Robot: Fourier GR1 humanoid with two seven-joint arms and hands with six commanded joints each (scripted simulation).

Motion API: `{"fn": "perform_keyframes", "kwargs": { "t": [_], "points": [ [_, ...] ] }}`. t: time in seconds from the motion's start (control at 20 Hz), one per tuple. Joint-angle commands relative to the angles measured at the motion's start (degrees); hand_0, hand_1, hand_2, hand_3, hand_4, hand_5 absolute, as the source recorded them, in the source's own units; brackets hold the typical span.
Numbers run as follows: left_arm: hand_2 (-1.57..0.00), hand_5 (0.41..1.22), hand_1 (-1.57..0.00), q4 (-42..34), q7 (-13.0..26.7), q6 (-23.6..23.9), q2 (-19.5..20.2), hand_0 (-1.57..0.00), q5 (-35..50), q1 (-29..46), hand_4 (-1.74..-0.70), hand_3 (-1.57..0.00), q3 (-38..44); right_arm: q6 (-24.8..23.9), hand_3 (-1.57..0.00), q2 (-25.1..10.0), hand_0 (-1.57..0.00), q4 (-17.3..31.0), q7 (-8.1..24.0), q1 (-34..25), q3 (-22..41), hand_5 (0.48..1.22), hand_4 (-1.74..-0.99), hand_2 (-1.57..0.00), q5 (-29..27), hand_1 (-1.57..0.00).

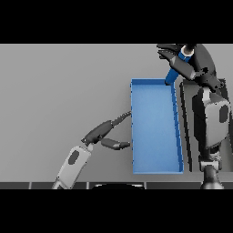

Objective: Pick up the blue pipe and place it into the blue bin.

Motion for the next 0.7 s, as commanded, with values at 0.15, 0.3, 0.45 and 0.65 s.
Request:
{"fn": "perform_keyframes", "kwargs": {
  "t": [0.15,0.3,0.45,0.65],
  "points": [
    [0.00,0.420,0.00,0.69,0.35,0.26,-0.58,0.00,-0.10,-0.20,-0.87,0.00,-0.13,-0.04,-1.57,-0.59,-1.57,-4.02,1.81,10.43,-1.41,1.221,-1.741,-1.57,0.17,-1.57],
    [0.00,0.422,0.00,0.06,0.23,-0.21,-0.19,0.00,0.78,0.31,-0.88,0.00,0.19,-1.73,-1.57,-0.85,-1.57,-7.06,1.81,18.68,0.58,1.221,-1.741,-1.57,0.46,-1.57],
    [0.00,0.427,0.00,-0.78,1.16,-0.31,-0.14,0.00,1.15,1.23,-0.88,0.00,-0.01,-7.79,-1.57,-4.20,-1.57,-8.72,1.81,25.37,4.10,1.221,-1.741,-1.57,-1.31,-1.57],
    [0.00,0.423,0.00,-1.58,1.21,-0.42,-0.12,0.00,1.29,1.95,-0.89,0.00,-0.43,-19.54,-1.51,-11.06,-1.57,-9.48,1.81,31.34,13.16,1.221,-1.741,-1.57,-3.17,-1.57]
  ]
}}
